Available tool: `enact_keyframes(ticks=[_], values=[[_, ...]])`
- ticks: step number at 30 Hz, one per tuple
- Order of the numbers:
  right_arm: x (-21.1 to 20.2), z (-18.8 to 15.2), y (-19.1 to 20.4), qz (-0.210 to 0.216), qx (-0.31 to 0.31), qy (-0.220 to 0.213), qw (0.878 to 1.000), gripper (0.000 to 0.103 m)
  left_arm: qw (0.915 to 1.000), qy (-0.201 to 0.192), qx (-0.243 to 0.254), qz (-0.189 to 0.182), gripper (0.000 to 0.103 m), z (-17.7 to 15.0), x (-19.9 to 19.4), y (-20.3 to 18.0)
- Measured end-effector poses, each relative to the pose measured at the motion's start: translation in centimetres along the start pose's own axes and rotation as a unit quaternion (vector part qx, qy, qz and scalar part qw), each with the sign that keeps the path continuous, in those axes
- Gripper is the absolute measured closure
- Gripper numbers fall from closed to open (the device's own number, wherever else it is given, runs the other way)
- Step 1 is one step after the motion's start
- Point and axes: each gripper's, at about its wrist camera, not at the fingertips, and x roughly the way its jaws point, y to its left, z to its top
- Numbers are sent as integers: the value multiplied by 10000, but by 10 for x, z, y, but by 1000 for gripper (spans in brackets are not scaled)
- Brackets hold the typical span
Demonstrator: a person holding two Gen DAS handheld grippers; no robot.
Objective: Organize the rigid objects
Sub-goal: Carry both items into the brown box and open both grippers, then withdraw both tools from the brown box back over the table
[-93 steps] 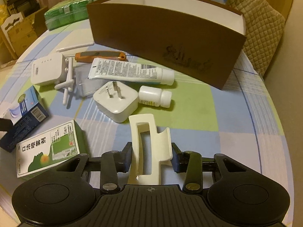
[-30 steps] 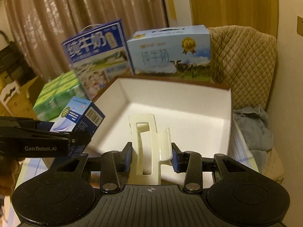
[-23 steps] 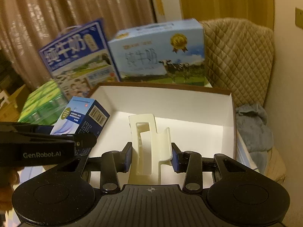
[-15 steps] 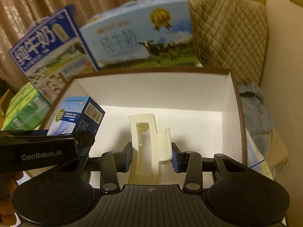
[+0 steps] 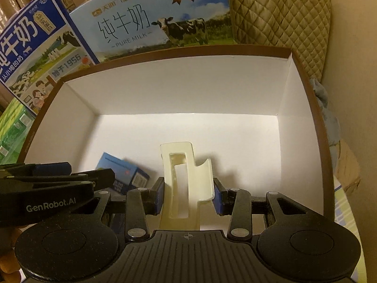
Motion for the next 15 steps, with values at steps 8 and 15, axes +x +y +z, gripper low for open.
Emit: enact_keyframes(ticks=[8, 15], values=[[0, 2, 0, 155, 199, 135, 9996, 51, 9998, 24, 50, 178, 34, -7, -11, 5], [-30, -2, 2, 369, -59, -119, 9992, 44, 9995, -189, 71, 245, 34, -19, -45, 6]])
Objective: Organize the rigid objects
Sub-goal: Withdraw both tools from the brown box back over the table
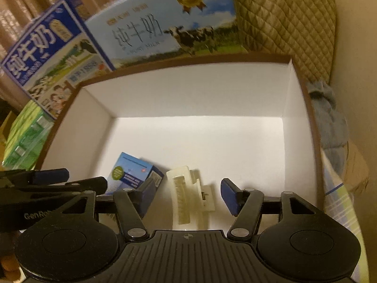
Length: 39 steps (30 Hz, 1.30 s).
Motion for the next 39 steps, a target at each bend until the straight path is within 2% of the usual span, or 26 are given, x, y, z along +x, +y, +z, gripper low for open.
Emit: enact_keyframes(ticks=[8, 17, 29, 39], values=[[-53, -9, 2, 343, -84, -340, 9988, 44, 9995, -322, 18, -40, 34, -21, -50, 2], [-101, -44, 7, 351, -187, -610, 9973, 44, 9979, -573, 131, -255, 34, -67, -98, 6], [-141, -122, 24, 19, 188, -468, 9987, 44, 9964, -604, 295, -515, 34, -143, -150, 31], [-161, -186, 46, -151, 339, -205, 9991, 44, 9953, -497, 342, -755, 34, -199, -172, 51]])
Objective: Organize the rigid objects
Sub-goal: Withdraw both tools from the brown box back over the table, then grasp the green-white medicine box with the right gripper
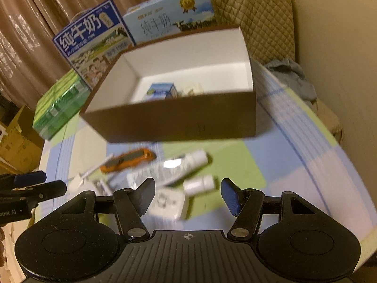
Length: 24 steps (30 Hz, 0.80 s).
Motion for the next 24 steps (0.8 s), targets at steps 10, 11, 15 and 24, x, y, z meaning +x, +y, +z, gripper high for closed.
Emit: enact_keyframes(ticks=[10, 11, 15, 24], values=[[-6, -49, 17, 9, 245, 406, 9989, 44, 9994, 270, 47, -191, 34, -43, -10, 5], [-6, -52, 20, 10, 242, 429, 9988, 44, 9994, 285, 56, -211, 34, -46, -11, 5], [-8, -63, 26, 22, 253, 518, 9983, 44, 9991, 336, 62, -252, 34, -55, -14, 5], [-3, -79, 35, 34, 367, 761, 9964, 44, 9986, 470, -32, -248, 34, -75, -16, 12]])
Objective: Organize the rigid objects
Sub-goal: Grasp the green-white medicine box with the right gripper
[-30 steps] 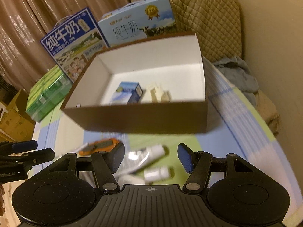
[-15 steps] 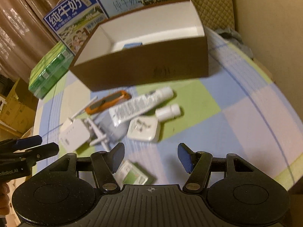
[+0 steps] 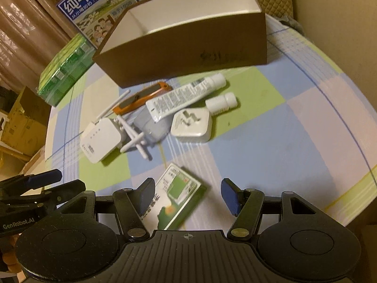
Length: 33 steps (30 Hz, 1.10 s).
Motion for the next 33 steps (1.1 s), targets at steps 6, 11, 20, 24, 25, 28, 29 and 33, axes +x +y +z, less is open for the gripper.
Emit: enact_keyframes(ticks=[6, 11, 20, 24, 25, 28, 29, 33], values=[[11, -8, 3, -11, 139, 225, 9996, 43, 9999, 69, -84, 78, 34, -12, 1, 8], [23, -16, 8, 45, 207, 418, 9989, 32, 9996, 166, -181, 138, 34, -21, 4, 18], [54, -25, 18, -42, 602, 749, 9954, 26, 9988, 300, -320, 203, 34, -35, 9, 34], [68, -26, 22, -263, 793, 797, 9933, 26, 9985, 348, -354, 234, 34, -38, 12, 39], [70, -25, 22, -309, 818, 801, 9929, 26, 9984, 358, -362, 242, 34, -39, 13, 41], [78, -24, 27, -401, 821, 777, 9928, 26, 9982, 380, -386, 256, 34, -41, 14, 45], [81, -24, 30, -467, 780, 769, 9929, 26, 9981, 389, -389, 263, 34, -42, 15, 46], [88, -26, 41, -731, 388, 630, 9946, 26, 9978, 429, -414, 288, 34, -43, 19, 50]])
